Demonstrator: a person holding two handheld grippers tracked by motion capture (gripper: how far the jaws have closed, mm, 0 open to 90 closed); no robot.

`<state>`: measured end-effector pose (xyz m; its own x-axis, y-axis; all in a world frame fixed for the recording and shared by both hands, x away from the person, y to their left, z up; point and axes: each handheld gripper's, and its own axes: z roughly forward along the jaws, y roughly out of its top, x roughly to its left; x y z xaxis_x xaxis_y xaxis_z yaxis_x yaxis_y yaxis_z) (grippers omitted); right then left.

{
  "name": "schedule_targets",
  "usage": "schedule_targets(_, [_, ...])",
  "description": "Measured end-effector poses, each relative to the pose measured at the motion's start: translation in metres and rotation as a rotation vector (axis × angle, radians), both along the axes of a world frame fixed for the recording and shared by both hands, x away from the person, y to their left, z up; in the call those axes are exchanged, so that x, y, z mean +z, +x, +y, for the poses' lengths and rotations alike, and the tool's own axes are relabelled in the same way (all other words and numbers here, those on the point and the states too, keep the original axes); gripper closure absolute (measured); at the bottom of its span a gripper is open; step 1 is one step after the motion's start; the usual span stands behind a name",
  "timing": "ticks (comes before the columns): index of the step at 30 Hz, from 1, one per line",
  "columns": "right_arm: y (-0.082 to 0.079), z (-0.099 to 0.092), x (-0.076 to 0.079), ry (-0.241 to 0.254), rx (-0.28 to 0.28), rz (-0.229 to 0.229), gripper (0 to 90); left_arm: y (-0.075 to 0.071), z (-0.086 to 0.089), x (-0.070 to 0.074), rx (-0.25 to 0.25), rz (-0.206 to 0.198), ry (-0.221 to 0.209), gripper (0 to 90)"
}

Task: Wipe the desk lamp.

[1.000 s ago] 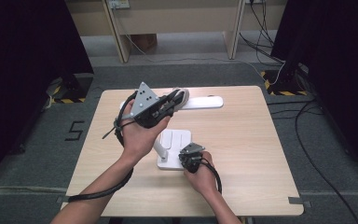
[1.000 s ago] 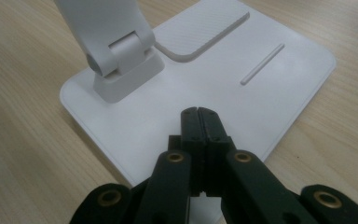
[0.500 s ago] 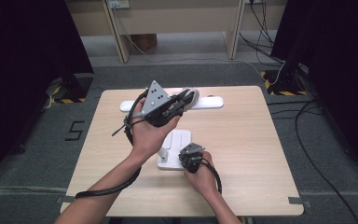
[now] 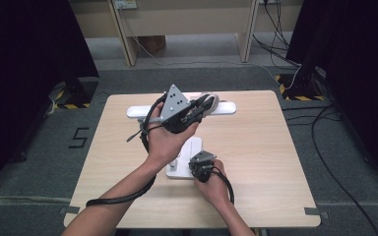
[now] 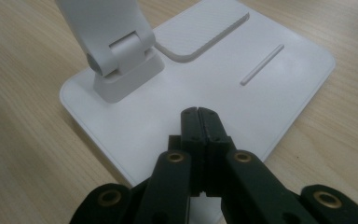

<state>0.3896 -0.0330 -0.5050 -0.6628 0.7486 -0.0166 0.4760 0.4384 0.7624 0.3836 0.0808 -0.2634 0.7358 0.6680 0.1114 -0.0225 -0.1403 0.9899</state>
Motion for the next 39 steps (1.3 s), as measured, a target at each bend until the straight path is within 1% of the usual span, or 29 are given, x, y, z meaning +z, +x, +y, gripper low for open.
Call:
schedule_targets(23, [0.0,0.0,0.0,-0.003,0.004,-0.007,90.0,0.002,-0.029,0.002,-0.03,-0.01,0.026,82.2])
schedule_targets(31, [0.0,0.0,0.0,-0.003,0.004,-0.007,90.0,0.004,-0.039,0.001,-0.038,-0.021,0.03,82.2])
schedule_targets(36, [0.0,0.0,0.0,-0.003,0.005,-0.008,90.0,0.004,-0.045,0.001,-0.046,-0.028,0.041,82.2])
schedule_targets(39, [0.0,0.0,0.0,-0.003,0.006,-0.008,90.0,0.004,-0.047,0.001,-0.05,-0.029,0.037,82.1])
